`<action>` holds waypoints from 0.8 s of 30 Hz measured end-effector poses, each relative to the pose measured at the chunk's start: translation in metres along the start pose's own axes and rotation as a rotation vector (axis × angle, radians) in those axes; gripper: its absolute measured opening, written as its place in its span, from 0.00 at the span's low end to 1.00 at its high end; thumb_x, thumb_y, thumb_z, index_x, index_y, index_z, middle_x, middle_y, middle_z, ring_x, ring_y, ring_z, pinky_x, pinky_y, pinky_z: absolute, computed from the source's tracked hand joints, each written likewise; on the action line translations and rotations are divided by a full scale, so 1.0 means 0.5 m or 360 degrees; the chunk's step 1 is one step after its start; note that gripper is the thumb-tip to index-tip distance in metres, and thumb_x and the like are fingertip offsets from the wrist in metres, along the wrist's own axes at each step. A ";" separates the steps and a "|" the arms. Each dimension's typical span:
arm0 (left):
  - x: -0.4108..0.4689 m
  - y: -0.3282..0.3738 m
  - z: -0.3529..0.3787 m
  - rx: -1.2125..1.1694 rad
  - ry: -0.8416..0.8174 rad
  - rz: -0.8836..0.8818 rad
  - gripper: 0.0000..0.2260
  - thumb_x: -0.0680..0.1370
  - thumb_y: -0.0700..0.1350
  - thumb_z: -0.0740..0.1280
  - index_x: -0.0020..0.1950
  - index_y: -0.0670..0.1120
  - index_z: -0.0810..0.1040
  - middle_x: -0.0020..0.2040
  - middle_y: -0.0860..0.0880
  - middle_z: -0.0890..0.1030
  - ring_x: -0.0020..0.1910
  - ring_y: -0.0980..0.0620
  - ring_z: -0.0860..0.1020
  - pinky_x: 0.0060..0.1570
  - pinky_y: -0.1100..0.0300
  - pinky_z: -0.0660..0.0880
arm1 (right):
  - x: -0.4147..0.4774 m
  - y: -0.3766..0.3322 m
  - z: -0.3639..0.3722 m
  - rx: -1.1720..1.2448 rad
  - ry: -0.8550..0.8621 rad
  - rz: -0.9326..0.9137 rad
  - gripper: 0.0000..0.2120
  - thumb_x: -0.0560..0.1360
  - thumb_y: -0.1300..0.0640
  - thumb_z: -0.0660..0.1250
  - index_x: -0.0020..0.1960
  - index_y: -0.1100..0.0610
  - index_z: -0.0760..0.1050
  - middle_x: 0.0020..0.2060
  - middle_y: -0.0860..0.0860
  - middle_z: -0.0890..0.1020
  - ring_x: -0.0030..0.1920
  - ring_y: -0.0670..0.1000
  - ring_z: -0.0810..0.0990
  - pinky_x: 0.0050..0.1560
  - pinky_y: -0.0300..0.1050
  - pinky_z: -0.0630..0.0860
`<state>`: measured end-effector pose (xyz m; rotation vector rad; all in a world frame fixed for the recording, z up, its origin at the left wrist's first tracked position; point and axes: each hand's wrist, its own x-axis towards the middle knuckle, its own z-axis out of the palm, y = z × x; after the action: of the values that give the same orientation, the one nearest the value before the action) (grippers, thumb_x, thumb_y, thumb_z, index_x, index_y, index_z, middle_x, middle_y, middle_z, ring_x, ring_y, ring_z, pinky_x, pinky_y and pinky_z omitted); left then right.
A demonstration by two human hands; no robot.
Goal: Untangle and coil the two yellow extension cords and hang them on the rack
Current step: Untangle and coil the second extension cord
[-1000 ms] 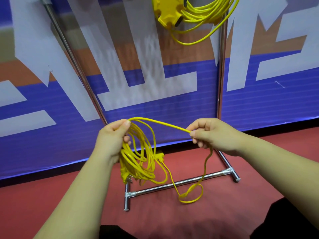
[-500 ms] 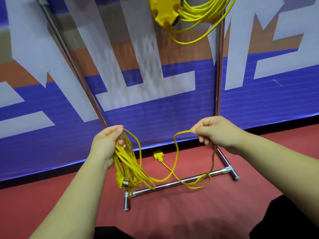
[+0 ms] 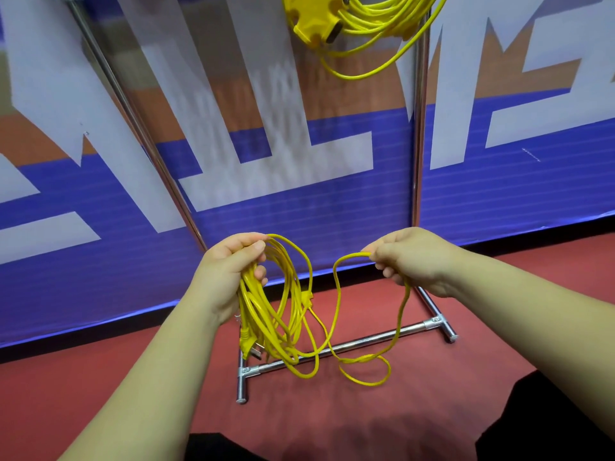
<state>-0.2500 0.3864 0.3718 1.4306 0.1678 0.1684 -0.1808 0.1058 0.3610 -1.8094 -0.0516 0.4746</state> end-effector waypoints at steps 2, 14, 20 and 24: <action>-0.004 -0.001 0.006 -0.0003 -0.0037 -0.0022 0.06 0.80 0.37 0.65 0.52 0.43 0.81 0.36 0.46 0.77 0.27 0.50 0.73 0.31 0.59 0.74 | 0.000 -0.001 -0.002 -0.0012 0.0004 -0.0060 0.06 0.76 0.60 0.68 0.48 0.57 0.84 0.32 0.52 0.79 0.31 0.48 0.75 0.32 0.40 0.73; -0.025 -0.019 0.060 -0.0058 -0.0305 -0.0183 0.12 0.70 0.37 0.68 0.53 0.41 0.83 0.37 0.41 0.79 0.31 0.45 0.79 0.35 0.54 0.80 | 0.002 -0.009 0.019 0.0369 0.0158 0.0054 0.10 0.75 0.64 0.65 0.54 0.65 0.81 0.38 0.57 0.79 0.38 0.53 0.78 0.45 0.46 0.79; -0.039 -0.027 0.100 -0.0122 -0.0389 -0.0260 0.17 0.71 0.36 0.67 0.60 0.41 0.80 0.38 0.40 0.77 0.29 0.46 0.75 0.32 0.55 0.76 | 0.003 -0.013 0.025 0.0461 0.0266 -0.0071 0.10 0.75 0.68 0.66 0.52 0.57 0.82 0.40 0.57 0.83 0.40 0.51 0.83 0.45 0.45 0.83; -0.046 -0.034 0.118 -0.0133 -0.0332 -0.0247 0.18 0.81 0.37 0.59 0.69 0.49 0.76 0.42 0.37 0.80 0.30 0.44 0.75 0.32 0.55 0.75 | -0.005 -0.020 0.029 0.0516 0.0225 -0.0226 0.09 0.74 0.66 0.71 0.51 0.55 0.81 0.41 0.57 0.85 0.40 0.50 0.84 0.40 0.41 0.80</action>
<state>-0.2594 0.3220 0.3633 1.3365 0.0982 -0.1003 -0.1860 0.1215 0.3680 -1.5041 -0.0051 0.2373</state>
